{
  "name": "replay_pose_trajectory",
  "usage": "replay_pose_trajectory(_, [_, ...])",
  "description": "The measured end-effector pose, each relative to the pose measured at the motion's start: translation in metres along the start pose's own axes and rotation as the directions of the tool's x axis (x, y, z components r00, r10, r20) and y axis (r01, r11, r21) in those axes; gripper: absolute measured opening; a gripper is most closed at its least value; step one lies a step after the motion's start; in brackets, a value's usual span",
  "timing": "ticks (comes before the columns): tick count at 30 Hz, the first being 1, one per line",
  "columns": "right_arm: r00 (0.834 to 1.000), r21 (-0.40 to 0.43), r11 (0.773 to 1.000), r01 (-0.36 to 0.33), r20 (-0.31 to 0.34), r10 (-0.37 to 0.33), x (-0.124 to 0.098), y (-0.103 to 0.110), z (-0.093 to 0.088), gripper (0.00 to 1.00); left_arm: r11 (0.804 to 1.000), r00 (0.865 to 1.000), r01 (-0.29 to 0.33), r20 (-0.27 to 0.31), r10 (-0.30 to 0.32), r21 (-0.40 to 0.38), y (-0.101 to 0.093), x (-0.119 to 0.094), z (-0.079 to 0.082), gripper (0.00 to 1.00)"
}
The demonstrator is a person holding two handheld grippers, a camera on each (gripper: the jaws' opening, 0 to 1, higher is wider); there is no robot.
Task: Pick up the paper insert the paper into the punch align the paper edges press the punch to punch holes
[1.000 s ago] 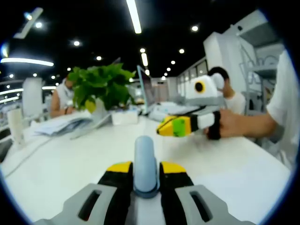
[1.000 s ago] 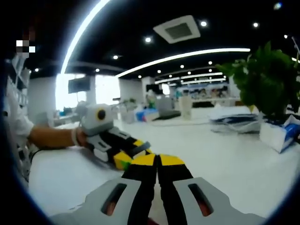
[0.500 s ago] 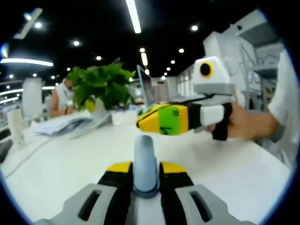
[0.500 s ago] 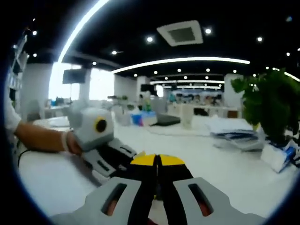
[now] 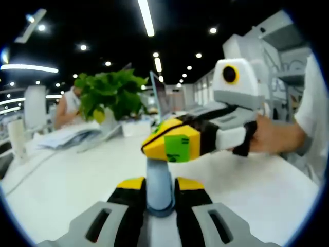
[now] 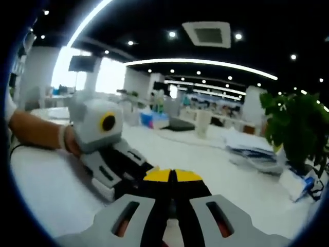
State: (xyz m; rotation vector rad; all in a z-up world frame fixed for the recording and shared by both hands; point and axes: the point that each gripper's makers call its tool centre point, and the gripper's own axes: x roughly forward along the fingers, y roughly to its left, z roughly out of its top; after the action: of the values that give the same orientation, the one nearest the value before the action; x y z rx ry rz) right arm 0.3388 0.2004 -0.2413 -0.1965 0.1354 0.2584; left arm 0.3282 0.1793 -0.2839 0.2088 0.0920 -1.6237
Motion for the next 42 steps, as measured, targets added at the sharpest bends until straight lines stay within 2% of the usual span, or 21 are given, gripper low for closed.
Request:
replay_pose_trajectory(4, [1.000, 0.072, 0.997, -0.003, -0.015, 0.004, -0.001, -0.002, -0.001, 0.03, 1.000, 1.000, 0.000, -0.001, 0.000, 0.001, 0.000, 0.000, 0.000, 0.24])
replay_pose_trajectory(9, [0.999, 0.100, 0.995, 0.004, -0.034, 0.000, -0.001, -0.002, -0.003, 0.03, 1.000, 1.000, 0.000, -0.002, 0.000, 0.002, 0.000, 0.000, 0.000, 0.24])
replay_pose_trajectory(12, [0.998, 0.102, 0.994, 0.024, -0.055, -0.019, -0.001, -0.006, -0.010, 0.03, 1.000, 1.000, 0.000, -0.003, 0.000, 0.003, 0.000, 0.000, 0.000, 0.24])
replay_pose_trajectory(14, [0.999, 0.140, 0.990, 0.020, -0.049, -0.013, -0.003, -0.006, -0.008, 0.03, 1.000, 1.000, 0.001, -0.003, -0.001, 0.002, 0.000, 0.000, 0.000, 0.24])
replay_pose_trajectory(27, [0.999, 0.182, 0.983, 0.033, -0.045, -0.025, -0.008, -0.005, -0.012, 0.02, 1.000, 1.000, 0.001, -0.005, -0.001, 0.006, -0.001, 0.000, -0.001, 0.24])
replay_pose_trajectory(30, [0.997, 0.186, 0.981, 0.048, -0.074, -0.035, -0.007, -0.008, -0.024, 0.02, 1.000, 1.000, 0.000, -0.005, 0.000, 0.006, -0.001, 0.000, -0.001, 0.24])
replay_pose_trajectory(32, [0.996, 0.274, 0.960, 0.047, -0.080, -0.026, -0.007, -0.008, -0.039, 0.02, 1.000, 1.000, 0.001, -0.007, -0.001, 0.007, -0.001, 0.000, -0.001, 0.24])
replay_pose_trajectory(33, [0.998, 0.309, 0.950, 0.035, -0.058, -0.018, -0.008, -0.009, -0.038, 0.02, 1.000, 1.000, 0.001, -0.007, -0.001, 0.009, -0.002, 0.000, -0.001, 0.24])
replay_pose_trajectory(36, [0.998, 0.308, 0.951, 0.031, -0.064, -0.012, -0.007, -0.009, -0.038, 0.02, 1.000, 1.000, 0.001, -0.008, -0.001, 0.008, -0.002, 0.000, -0.002, 0.24])
replay_pose_trajectory(38, [0.999, 0.350, 0.937, 0.013, -0.049, 0.004, -0.007, -0.009, -0.040, 0.02, 1.000, 1.000, 0.001, -0.008, -0.001, 0.009, -0.002, 0.000, -0.002, 0.24])
replay_pose_trajectory(42, [0.999, 0.354, 0.935, 0.003, -0.044, 0.014, -0.007, -0.009, -0.040, 0.02, 1.000, 1.000, 0.001, -0.006, -0.001, 0.007, -0.002, 0.000, -0.002, 0.24])
